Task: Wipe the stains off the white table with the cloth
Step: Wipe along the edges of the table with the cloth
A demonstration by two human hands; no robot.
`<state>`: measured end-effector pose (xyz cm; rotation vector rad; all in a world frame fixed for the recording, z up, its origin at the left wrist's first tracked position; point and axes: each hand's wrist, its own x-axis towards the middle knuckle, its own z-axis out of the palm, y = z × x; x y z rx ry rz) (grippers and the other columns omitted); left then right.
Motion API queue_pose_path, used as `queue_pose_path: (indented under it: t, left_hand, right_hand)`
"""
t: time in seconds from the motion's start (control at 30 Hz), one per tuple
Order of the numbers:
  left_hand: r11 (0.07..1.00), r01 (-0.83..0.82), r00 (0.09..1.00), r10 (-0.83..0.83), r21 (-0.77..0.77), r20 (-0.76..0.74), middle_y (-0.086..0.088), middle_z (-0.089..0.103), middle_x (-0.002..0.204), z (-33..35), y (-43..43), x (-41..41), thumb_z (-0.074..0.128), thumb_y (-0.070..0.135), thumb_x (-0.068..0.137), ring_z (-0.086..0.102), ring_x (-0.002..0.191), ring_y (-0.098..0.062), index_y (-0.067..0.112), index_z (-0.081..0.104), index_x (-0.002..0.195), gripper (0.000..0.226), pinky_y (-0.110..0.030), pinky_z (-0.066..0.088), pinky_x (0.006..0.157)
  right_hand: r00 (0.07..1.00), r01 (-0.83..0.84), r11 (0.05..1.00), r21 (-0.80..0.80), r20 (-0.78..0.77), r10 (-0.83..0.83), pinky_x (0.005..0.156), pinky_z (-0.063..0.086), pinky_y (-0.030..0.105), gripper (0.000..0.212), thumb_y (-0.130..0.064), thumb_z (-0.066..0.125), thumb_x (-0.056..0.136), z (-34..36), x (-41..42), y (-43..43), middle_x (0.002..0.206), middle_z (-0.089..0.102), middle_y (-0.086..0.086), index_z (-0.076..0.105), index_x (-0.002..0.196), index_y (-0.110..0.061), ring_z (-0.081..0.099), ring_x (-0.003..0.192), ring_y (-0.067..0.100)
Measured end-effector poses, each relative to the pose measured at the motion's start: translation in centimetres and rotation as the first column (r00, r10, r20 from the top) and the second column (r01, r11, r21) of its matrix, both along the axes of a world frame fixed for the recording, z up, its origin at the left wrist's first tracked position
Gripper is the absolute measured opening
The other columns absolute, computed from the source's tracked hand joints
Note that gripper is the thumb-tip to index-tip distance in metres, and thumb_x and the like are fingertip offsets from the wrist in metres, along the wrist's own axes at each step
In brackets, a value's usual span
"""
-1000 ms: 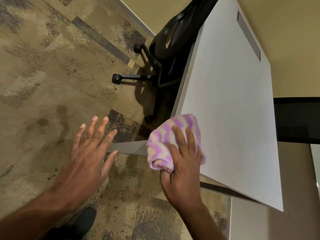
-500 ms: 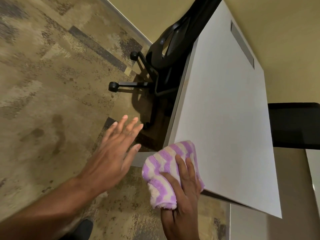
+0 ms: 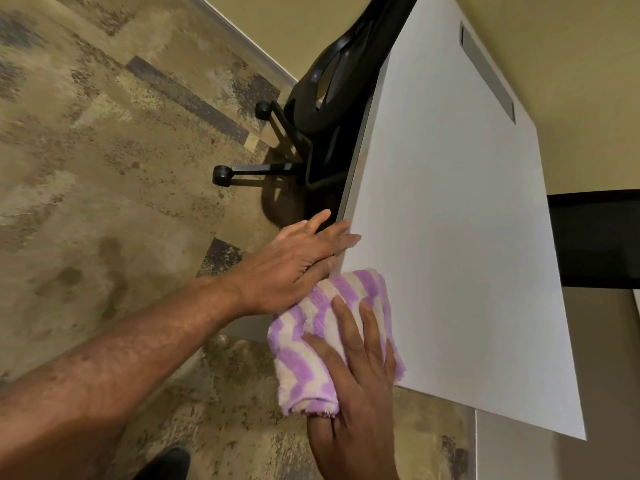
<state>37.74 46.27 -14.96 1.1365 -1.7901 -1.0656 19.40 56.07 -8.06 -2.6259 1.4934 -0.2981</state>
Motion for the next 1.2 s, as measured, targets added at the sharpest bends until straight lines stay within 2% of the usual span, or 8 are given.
queue_pose_path:
  t: [0.17, 0.47, 0.7, 0.87, 0.97, 1.03, 1.1, 1.2]
  left_hand:
    - [0.984, 0.061, 0.966, -0.017, -0.165, 0.259, 0.008, 0.001, 0.172, -1.0, -0.7, 1.1, 0.044, 0.002, 0.098, -0.013, 0.158, -0.015, 0.038, 0.011, 0.161, 0.080, -0.044, -0.003, 0.129]
    - [0.988, 0.063, 0.934, -0.008, -0.143, 0.357, 0.004, -0.010, 0.172, -0.9, -0.7, 1.6, 0.039, -0.002, 0.086, -0.021, 0.156, -0.017, 0.049, -0.003, 0.158, 0.098, -0.048, -0.005, 0.129]
    - [0.987, 0.122, 0.901, -0.065, -0.107, 0.429, 0.000, -0.016, 0.170, 0.2, -1.5, 2.5, 0.040, -0.001, 0.085, -0.024, 0.155, -0.020, 0.051, -0.011, 0.156, 0.101, -0.053, -0.001, 0.128]
    - [0.984, 0.122, 0.887, -0.048, -0.133, 0.460, -0.004, -0.012, 0.171, 0.5, -1.6, 2.5, 0.040, -0.002, 0.083, -0.020, 0.156, -0.023, 0.049, -0.006, 0.157, 0.101, -0.054, 0.000, 0.128]
    - [0.982, 0.130, 0.886, -0.052, -0.140, 0.461, -0.003, -0.010, 0.171, 0.7, -1.5, 2.4, 0.040, 0.001, 0.087, -0.018, 0.157, -0.023, 0.046, -0.006, 0.158, 0.095, -0.055, 0.003, 0.128]
    - [0.979, 0.141, 0.884, -0.057, -0.150, 0.464, -0.002, -0.007, 0.172, 0.9, -1.6, 2.5, 0.043, 0.002, 0.089, -0.016, 0.157, -0.023, 0.043, -0.001, 0.159, 0.092, -0.056, 0.002, 0.128]
    - [0.973, 0.163, 0.874, -0.065, -0.165, 0.481, -0.003, -0.004, 0.172, 1.4, -1.8, 2.7, 0.046, 0.001, 0.086, -0.014, 0.158, -0.024, 0.040, 0.004, 0.160, 0.093, -0.056, 0.002, 0.128]
    - [0.963, 0.215, 0.845, -0.101, -0.161, 0.525, -0.002, -0.003, 0.172, 2.1, -2.1, 3.1, 0.048, 0.002, 0.082, -0.013, 0.158, -0.024, 0.036, 0.007, 0.161, 0.095, -0.056, 0.002, 0.127]
  right_hand:
    - [0.996, 0.029, 0.999, -0.038, 0.085, -0.025, 0.108, 0.036, 0.069, 0.048, -0.061, 0.049, 0.100, -0.7, -0.2, 0.5, 0.158, 0.047, 0.006, 0.072, 0.124, -0.026, 0.030, 0.154, 0.036]
    - [0.994, 0.084, 0.987, -0.137, -0.051, -0.091, 0.106, 0.037, 0.057, 0.044, -0.062, 0.038, 0.103, -1.6, -0.4, 2.9, 0.160, 0.041, -0.001, 0.062, 0.125, -0.033, 0.029, 0.154, 0.027]
    - [0.930, 0.288, 0.929, -0.233, -0.163, -0.329, 0.087, 0.055, 0.063, 0.040, -0.055, 0.015, 0.109, -1.5, 3.3, 2.7, 0.169, -0.013, -0.022, 0.042, 0.134, -0.041, 0.000, 0.158, 0.007]
    - [0.898, 0.408, 0.895, -0.177, -0.096, -0.429, 0.082, 0.051, 0.076, 0.074, -0.064, 0.016, 0.103, 0.1, 5.9, 2.7, 0.142, 0.057, 0.019, 0.075, 0.116, -0.023, 0.053, 0.130, 0.054]
    - [0.869, 0.465, 0.879, -0.102, -0.138, -0.476, 0.084, 0.043, 0.082, 0.062, -0.058, 0.038, 0.097, 1.0, 7.0, 3.5, 0.128, 0.059, 0.039, 0.078, 0.114, -0.014, 0.050, 0.117, 0.069]
    - [0.805, 0.591, 0.807, -0.011, -0.052, -0.591, 0.101, 0.035, 0.073, 0.038, -0.044, 0.065, 0.087, 1.1, 8.0, 3.6, 0.133, 0.050, 0.043, 0.062, 0.124, -0.034, 0.039, 0.128, 0.066]
    - [0.702, 0.696, 0.691, 0.193, 0.018, -0.712, 0.122, 0.014, 0.056, 0.066, -0.019, 0.086, 0.080, 0.9, 8.8, 3.3, 0.156, 0.021, 0.032, 0.043, 0.119, -0.052, 0.004, 0.147, 0.049]
    - [0.562, 0.795, 0.421, 0.436, -0.272, -0.781, 0.127, -0.006, 0.033, 0.059, -0.041, 0.054, 0.102, 2.1, 9.9, 2.7, 0.154, -0.034, 0.008, 0.027, 0.155, -0.038, -0.034, 0.147, 0.028]
